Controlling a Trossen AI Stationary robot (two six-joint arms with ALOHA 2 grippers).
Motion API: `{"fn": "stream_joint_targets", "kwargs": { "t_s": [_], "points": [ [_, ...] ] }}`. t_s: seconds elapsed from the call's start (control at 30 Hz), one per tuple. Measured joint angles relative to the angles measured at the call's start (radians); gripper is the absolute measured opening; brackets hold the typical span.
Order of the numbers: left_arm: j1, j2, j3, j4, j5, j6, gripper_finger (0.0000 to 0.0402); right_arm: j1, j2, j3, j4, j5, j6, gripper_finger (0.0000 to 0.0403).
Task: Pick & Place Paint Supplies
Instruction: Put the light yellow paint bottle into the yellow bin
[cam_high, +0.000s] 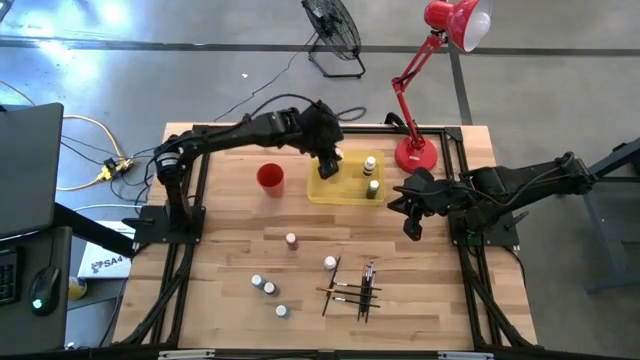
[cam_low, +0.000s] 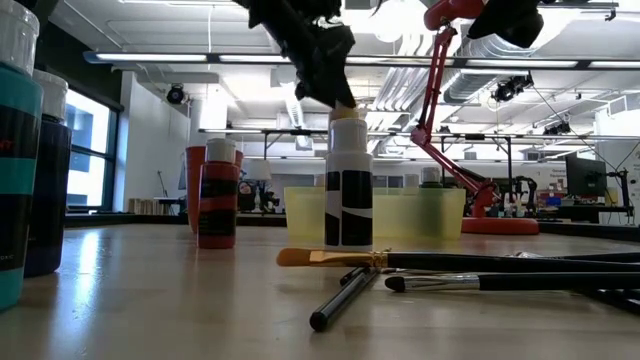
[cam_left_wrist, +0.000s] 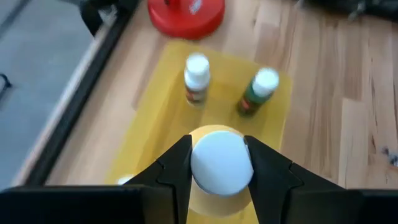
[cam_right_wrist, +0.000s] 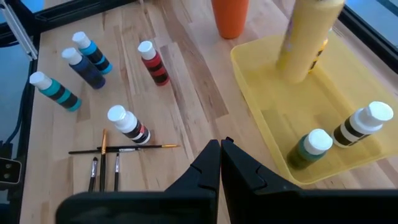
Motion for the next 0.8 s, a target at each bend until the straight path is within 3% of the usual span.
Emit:
{"fn": "stream_joint_targets", "kwargs": {
  "t_s": [0.23, 0.8],
  "points": [
    [0.002, -0.004, -0.081, 0.022, -0.011, -0.003, 0.0117, 0.000, 0.000, 0.000, -0.001, 0.000, 0.000, 0.0005],
    [0.002, -0.006, -0.099, 0.099, -0.047, 0.026, 0.0117, 0.000, 0.000, 0.000, 0.000, 0.034, 0.009, 0.0005]
  ]
}}
